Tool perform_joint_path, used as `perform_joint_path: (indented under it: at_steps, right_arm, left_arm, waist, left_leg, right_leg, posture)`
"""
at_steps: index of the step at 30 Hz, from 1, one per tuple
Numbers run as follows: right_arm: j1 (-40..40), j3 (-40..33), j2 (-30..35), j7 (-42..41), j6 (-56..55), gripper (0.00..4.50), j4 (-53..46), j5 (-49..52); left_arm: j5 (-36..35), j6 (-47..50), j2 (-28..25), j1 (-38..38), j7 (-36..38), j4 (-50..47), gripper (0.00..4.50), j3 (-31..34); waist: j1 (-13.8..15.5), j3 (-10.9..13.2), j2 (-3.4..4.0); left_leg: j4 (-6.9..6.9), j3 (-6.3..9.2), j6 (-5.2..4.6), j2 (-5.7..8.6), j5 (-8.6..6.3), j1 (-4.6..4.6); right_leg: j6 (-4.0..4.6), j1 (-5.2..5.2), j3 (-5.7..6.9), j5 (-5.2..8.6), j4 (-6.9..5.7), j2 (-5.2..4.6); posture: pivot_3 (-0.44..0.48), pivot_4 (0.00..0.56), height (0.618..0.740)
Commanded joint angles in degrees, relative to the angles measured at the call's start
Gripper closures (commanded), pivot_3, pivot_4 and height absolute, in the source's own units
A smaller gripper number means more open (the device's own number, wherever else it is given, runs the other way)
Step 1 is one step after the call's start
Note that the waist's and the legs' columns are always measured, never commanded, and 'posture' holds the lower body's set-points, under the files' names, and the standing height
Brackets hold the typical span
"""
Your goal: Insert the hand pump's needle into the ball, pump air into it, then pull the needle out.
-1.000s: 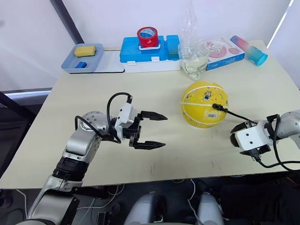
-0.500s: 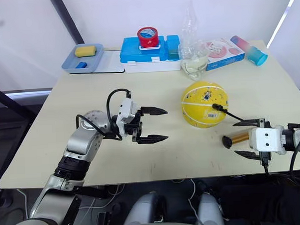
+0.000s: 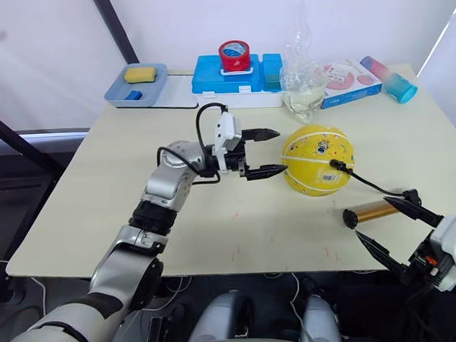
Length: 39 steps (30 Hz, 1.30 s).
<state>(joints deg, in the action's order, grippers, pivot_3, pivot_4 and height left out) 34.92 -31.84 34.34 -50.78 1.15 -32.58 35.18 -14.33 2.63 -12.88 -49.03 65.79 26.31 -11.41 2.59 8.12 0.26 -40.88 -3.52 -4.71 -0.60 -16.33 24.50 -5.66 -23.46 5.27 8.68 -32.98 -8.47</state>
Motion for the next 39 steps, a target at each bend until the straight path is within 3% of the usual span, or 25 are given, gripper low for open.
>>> perform_joint_path:
  at_steps: [1, 9, 17, 29, 39]
  right_arm:
    - [3.66, -4.41, -2.31, 0.29, -0.42, 0.06, -2.92, 2.92]
    - [4.98, -5.97, -3.86, 1.6, -0.17, 0.06, -3.85, 3.59]
    - [1.68, -3.63, -2.86, 4.29, 1.93, 0.06, -5.12, 2.55]
    - [-10.08, 3.12, 1.45, 12.59, 10.54, 0.06, -5.32, -2.63]
    - [-26.23, 12.99, 9.33, 18.69, 24.79, 0.06, -0.54, -10.45]
  left_arm:
    - [2.28, -3.94, 3.92, -5.8, -2.56, 6.93, 0.0, 0.08]
    - [5.97, -9.32, 11.52, -16.79, -9.23, 24.15, 0.0, 1.9]
    - [8.85, -8.82, 15.29, -21.93, -13.77, 33.67, 0.0, 2.48]
    - [15.97, -6.09, 17.12, -21.3, -16.99, 40.38, 0.0, -0.28]
    - [19.21, -5.92, 17.71, -19.78, -19.28, 42.11, 0.0, -0.83]
  waist:
    - [-0.06, 0.03, -0.06]
    - [-0.27, 0.06, -0.1]
    - [-0.17, 0.08, -0.15]
    - [0.03, 0.07, -0.27]
    - [0.23, -0.01, -0.38]
  left_leg:
    - [0.0, 0.01, -0.12, 0.0, -0.07, -0.02]
    - [0.01, 0.05, -0.18, -0.01, -0.1, 0.07]
    - [0.01, 0.06, -0.19, -0.02, -0.11, 0.12]
    - [-0.02, 0.11, -0.2, -0.02, -0.11, 0.11]
    - [-0.12, 0.15, -0.2, 0.0, -0.11, 0.14]
  right_leg:
    - [-0.01, 0.01, 0.0, 0.0, 0.0, 0.0]
    - [-0.01, -0.13, 0.0, 0.02, -0.02, 0.03]
    - [-0.01, -0.17, 0.01, 0.01, -0.01, 0.03]
    - [0.01, -0.17, 0.07, 0.0, -0.02, 0.02]
    - [0.04, -0.13, 0.12, -0.02, -0.03, 0.0]
  posture:
    - [0.0, 0.15, 0.729]
    - [0.0, 0.15, 0.729]
    - [0.0, 0.15, 0.729]
    - [0.0, 0.15, 0.729]
    - [0.0, 0.15, 0.729]
